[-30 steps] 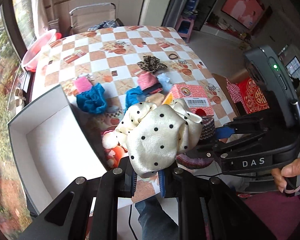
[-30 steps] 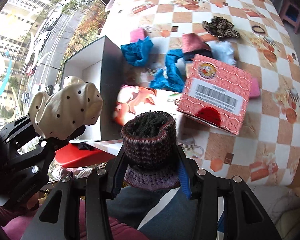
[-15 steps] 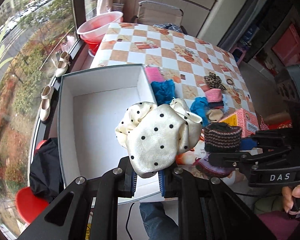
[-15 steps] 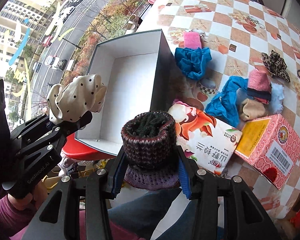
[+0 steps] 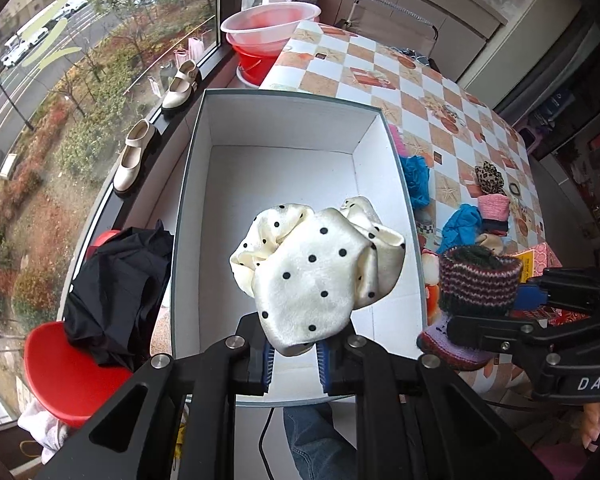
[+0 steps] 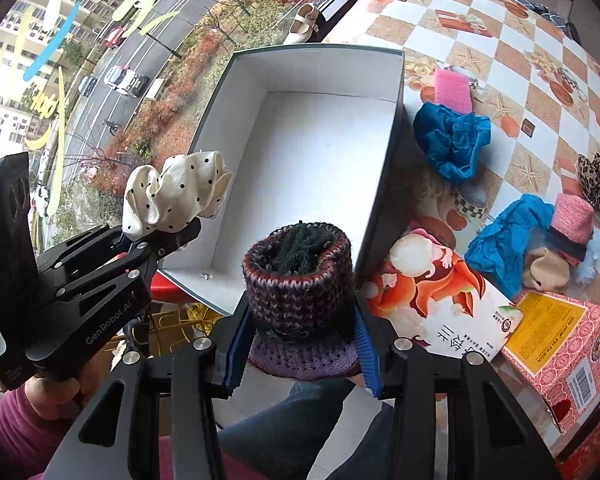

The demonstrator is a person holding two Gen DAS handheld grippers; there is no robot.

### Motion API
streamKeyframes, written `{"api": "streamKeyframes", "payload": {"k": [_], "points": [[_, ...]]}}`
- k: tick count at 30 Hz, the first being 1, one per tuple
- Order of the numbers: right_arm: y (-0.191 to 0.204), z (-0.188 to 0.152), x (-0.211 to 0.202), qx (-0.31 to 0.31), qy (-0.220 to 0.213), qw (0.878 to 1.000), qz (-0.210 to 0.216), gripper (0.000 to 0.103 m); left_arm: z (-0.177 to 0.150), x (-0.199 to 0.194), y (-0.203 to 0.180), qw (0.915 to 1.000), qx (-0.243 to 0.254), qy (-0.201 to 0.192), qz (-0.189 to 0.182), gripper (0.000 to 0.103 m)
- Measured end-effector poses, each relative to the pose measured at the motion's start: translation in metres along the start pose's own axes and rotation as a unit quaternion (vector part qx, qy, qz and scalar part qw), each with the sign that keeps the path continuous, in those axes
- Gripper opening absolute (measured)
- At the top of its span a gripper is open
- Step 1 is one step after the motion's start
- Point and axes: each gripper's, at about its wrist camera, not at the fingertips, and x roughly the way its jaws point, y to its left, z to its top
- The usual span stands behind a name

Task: Organize soft objects
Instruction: 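Lower the knit sock with the right tool while the left tool lowers the scrunchie into the box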

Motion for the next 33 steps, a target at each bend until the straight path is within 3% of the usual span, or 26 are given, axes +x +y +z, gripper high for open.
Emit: {"api": "streamKeyframes", "payload": {"k": [12,33], "points": [[0.016,0.014,0.02,-0.03,0.017,0.999,0.001,0.048,-0.008,0.016,0.013,0.9993,-0.028,0.021,0.01,0.019],[0.028,0.025,0.041,-0.035,0.039,0.999,-0.009,0.048,-0.019,0.048,0.022,0.9972,-0.023,0.065,0.029,0.019]]}}
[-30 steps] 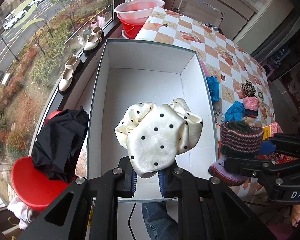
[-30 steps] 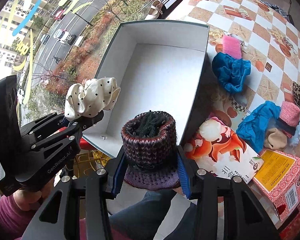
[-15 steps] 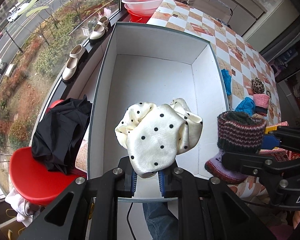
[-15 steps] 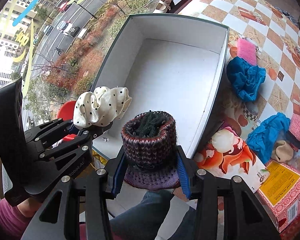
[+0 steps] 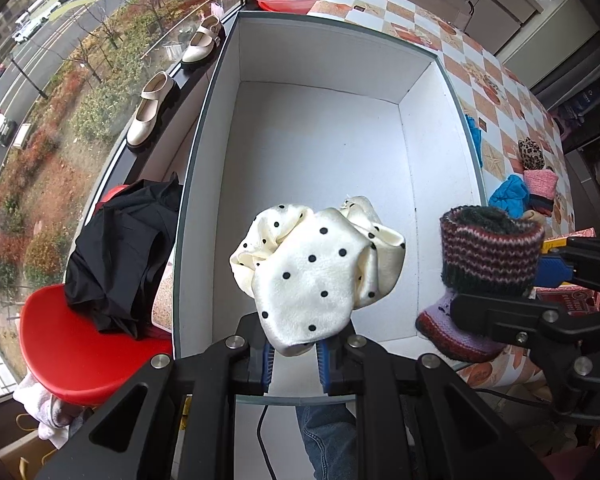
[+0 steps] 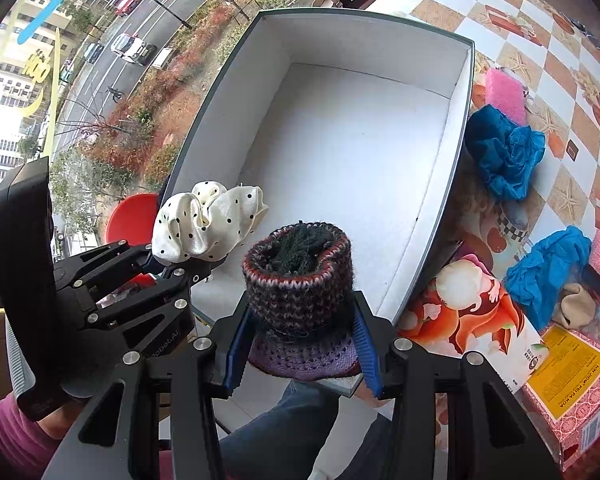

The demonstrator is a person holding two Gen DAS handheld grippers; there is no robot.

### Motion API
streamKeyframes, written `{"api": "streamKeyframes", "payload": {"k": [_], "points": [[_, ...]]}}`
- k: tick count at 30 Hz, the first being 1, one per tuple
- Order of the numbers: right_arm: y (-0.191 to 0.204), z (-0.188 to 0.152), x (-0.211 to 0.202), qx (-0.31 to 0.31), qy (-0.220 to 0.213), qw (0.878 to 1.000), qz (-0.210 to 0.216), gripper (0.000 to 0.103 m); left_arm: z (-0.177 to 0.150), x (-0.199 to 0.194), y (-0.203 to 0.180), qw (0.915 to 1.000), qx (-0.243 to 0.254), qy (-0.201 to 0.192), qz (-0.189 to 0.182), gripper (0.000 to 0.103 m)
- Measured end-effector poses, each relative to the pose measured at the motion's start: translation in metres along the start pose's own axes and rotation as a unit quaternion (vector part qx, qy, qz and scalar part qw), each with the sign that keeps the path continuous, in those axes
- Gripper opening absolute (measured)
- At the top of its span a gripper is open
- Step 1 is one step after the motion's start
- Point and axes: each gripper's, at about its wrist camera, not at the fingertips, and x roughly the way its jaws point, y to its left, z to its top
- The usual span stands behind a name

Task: Organize soft objects
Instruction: 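Lower the knit sock with the right tool while the left tool lowers the scrunchie into the box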

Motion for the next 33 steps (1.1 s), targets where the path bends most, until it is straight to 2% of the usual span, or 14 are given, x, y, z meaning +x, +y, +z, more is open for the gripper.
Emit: {"api": "streamKeyframes", "payload": {"k": [11,22,29,33], "points": [[0.002,0.007,0.012,0.003,0.015,1.0,-0.004,0.048,-0.01,0.01,0.003,0.9998,0.007,0.016,0.007,0.019],[0.015,0.007,0.029,-0.002,0.039,0.999,-0.006,0.048,-0.006,0.026,0.003,0.9988,0.024,0.035,0.025,0.019],[0.018,0.01,0.039,0.024,0.054,0.998,0.023,0.048,-0.001,0.027,0.008,0.9976,0.045,0.038,0.036,0.019],[0.028,0.011,0.043,0.018,0.058,0.998,0.033,0.048,0.002,0.026,0.013,0.9972,0.052,0.039,0.038,0.019]]}}
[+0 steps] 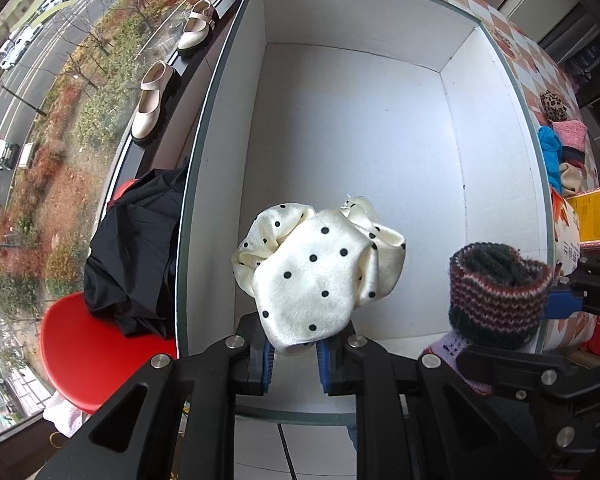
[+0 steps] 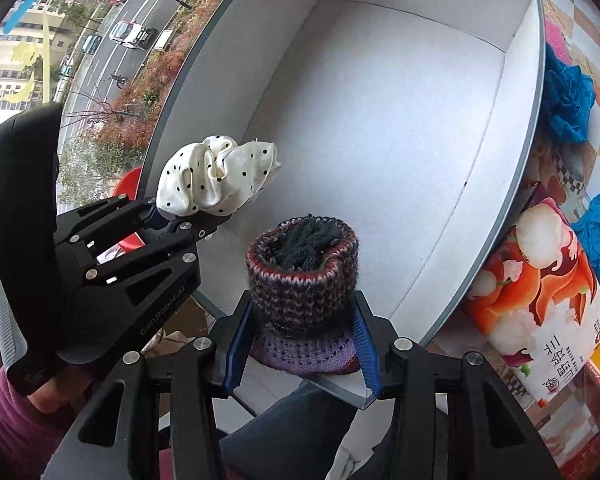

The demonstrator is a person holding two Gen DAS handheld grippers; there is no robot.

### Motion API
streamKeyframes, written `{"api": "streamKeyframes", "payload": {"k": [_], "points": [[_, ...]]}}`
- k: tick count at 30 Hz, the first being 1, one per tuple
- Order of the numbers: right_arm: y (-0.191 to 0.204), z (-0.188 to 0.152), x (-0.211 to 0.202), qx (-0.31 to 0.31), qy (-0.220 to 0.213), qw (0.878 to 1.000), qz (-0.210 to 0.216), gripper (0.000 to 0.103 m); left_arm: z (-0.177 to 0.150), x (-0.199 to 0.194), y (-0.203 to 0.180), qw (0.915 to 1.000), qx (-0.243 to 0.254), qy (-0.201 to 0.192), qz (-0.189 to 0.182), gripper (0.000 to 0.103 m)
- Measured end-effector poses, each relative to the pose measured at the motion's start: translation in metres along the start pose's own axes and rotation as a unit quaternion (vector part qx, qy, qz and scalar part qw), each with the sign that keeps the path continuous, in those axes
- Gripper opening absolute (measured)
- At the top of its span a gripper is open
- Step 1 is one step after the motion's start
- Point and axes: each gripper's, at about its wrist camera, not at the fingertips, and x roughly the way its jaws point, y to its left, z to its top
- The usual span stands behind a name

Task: Organize soft objects
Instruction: 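Lower the knit sock with the right tool while the left tool lowers the scrunchie into the box, then open the right tool releasing the sock while the left tool releases the scrunchie, then move both open tools back over the soft items on the table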

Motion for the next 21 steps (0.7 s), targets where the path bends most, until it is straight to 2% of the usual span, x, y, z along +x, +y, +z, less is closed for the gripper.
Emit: {"api": "streamKeyframes", "payload": {"k": [5,6,8,9,10,11,12,13,14,15,16,17,18,19,21], "points": [[0.0,0.008,-0.006,0.003,-0.008,1.0,-0.002,0.048,0.0,-0.008,-0.005,0.9999,0.005,-0.014,0.0,0.019],[-0.002,0.008,-0.009,0.006,-0.01,1.0,-0.003,0.048,-0.002,-0.012,-0.007,0.9998,0.006,-0.021,0.001,0.022],[-0.005,0.01,-0.013,0.01,-0.015,1.0,-0.003,0.048,-0.003,-0.019,-0.012,0.9993,0.011,-0.037,0.004,0.04],[-0.005,0.01,-0.016,0.011,-0.019,1.0,-0.001,0.048,-0.003,-0.024,-0.015,0.9988,0.015,-0.046,0.008,0.057],[-0.006,0.008,-0.021,0.011,-0.023,1.0,0.003,0.049,-0.003,-0.028,-0.018,0.9982,0.019,-0.056,0.013,0.067],[-0.006,0.005,-0.025,0.011,-0.027,1.0,0.002,0.055,-0.003,-0.033,-0.018,0.9973,0.021,-0.066,0.024,0.068],[-0.005,0.006,-0.03,0.009,-0.031,0.999,-0.012,0.069,-0.004,-0.037,-0.017,0.9969,0.02,-0.072,0.026,0.069],[-0.005,0.005,-0.033,0.007,-0.035,0.999,-0.022,0.076,-0.003,-0.041,-0.015,0.9968,0.015,-0.075,0.023,0.074],[-0.006,0.004,-0.038,0.007,-0.04,0.999,-0.02,0.084,-0.003,-0.044,-0.011,0.9969,0.009,-0.076,0.021,0.078],[-0.007,0.005,-0.044,0.012,-0.045,0.999,-0.011,0.087,-0.002,-0.044,-0.006,0.9971,0.003,-0.075,0.014,0.084],[-0.008,0.004,-0.049,0.016,-0.049,0.999,-0.006,0.097,-0.001,-0.047,-0.001,0.9971,-0.007,-0.076,0.003,0.088],[-0.008,0.005,-0.055,0.018,-0.054,0.998,-0.016,0.103,-0.001,-0.049,0.004,0.9971,-0.016,-0.074,-0.005,0.091],[-0.007,0.004,-0.062,0.016,-0.066,0.998,-0.017,0.103,-0.001,-0.051,0.005,0.9969,-0.024,-0.073,-0.016,0.099],[-0.006,0.001,-0.069,0.015,-0.075,0.997,-0.011,0.103,-0.002,-0.055,0.004,0.9966,-0.03,-0.072,-0.027,0.103],[-0.004,-0.004,-0.084,0.02,-0.093,0.995,0.004,0.103,-0.001,-0.063,0.003,0.9956,-0.038,-0.073,-0.044,0.103]]}}
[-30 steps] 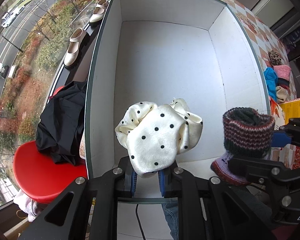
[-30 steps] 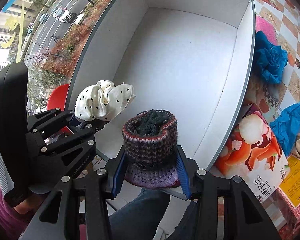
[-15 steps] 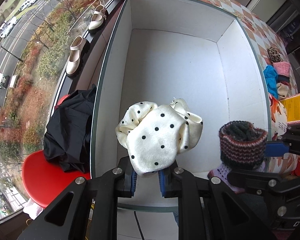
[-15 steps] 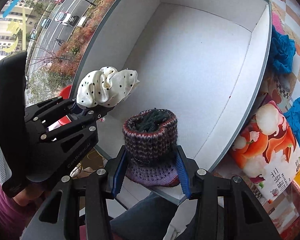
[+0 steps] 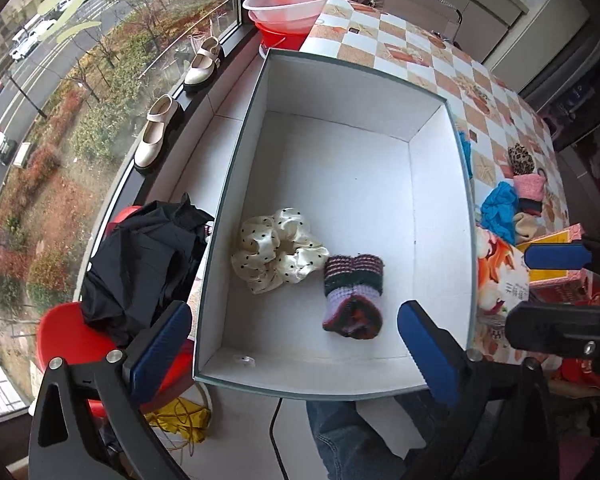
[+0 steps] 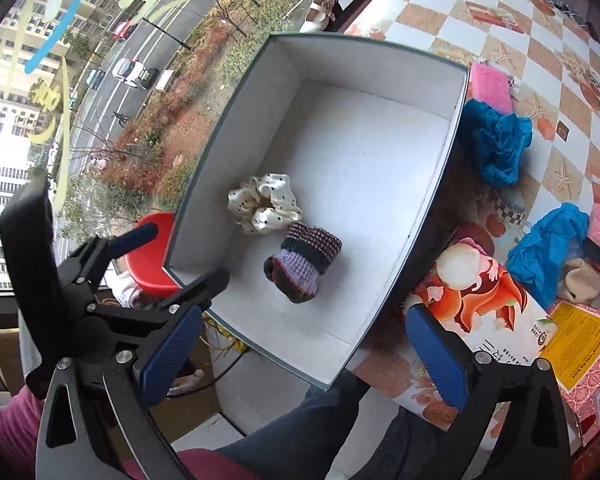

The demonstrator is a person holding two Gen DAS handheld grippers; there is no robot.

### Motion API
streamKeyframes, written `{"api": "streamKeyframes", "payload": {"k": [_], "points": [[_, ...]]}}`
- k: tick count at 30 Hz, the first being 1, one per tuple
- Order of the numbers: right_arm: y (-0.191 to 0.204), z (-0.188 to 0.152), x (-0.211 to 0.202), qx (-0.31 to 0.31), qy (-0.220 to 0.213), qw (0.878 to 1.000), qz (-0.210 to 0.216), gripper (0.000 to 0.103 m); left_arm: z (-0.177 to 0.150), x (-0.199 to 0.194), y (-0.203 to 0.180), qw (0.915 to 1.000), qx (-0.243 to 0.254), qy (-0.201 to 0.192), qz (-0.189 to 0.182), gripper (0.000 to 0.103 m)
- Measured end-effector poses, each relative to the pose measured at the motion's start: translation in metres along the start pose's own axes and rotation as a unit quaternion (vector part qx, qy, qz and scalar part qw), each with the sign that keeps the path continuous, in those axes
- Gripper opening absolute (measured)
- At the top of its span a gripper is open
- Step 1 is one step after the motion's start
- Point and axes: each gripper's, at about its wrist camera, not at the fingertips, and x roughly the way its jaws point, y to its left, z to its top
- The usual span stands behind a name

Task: Organize soft objects
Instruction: 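Move both open tools back over the soft items on the table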

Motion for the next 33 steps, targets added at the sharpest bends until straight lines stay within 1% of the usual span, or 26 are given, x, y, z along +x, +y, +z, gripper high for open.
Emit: {"api": "streamKeyframes", "payload": {"k": [5,7,8,10,13,15,18,21,24,29,33], "points": [[-0.002,-0.005,-0.038,0.007,-0.039,0.999,0.015,0.103,0.004,-0.008,-0.031,0.9981,0.017,0.032,-0.051,0.103],[-0.004,-0.009,-0.05,0.016,-0.049,0.998,0.021,0.103,0.009,-0.014,-0.044,0.9957,0.022,0.037,-0.082,0.103],[-0.014,-0.009,-0.061,0.021,-0.053,0.998,0.024,0.103,0.011,-0.017,-0.05,0.9943,0.022,0.036,-0.098,0.103],[-0.022,-0.019,-0.079,0.034,-0.067,0.997,0.029,0.103,0.019,-0.025,-0.063,0.9914,0.025,0.032,-0.124,0.103],[-0.044,-0.033,-0.105,0.058,-0.09,0.994,0.035,0.103,0.029,-0.036,-0.082,0.9879,0.036,0.025,-0.149,0.103],[-0.058,-0.039,-0.123,0.076,-0.106,0.991,0.035,0.103,0.035,-0.04,-0.097,0.9868,0.049,0.02,-0.153,0.103],[-0.081,-0.052,-0.148,0.101,-0.132,0.986,0.021,0.103,0.041,-0.042,-0.117,0.9848,0.069,0.019,-0.158,0.103],[-0.109,-0.067,-0.172,0.136,-0.157,0.978,0.005,0.103,0.046,-0.041,-0.136,0.9826,0.088,0.024,-0.162,0.103],[-0.143,-0.084,-0.189,0.181,-0.174,0.968,-0.006,0.103,0.05,-0.038,-0.156,0.9808,0.108,0.028,-0.16,0.103],[-0.205,-0.107,-0.198,0.252,-0.179,0.95,-0.03,0.103,0.06,-0.028,-0.187,0.9791,0.134,0.04,-0.148,0.103],[-0.252,-0.123,-0.189,0.302,-0.164,0.938,-0.044,0.103,0.07,-0.016,-0.209,0.9789,0.149,0.052,-0.13,0.103]]}}
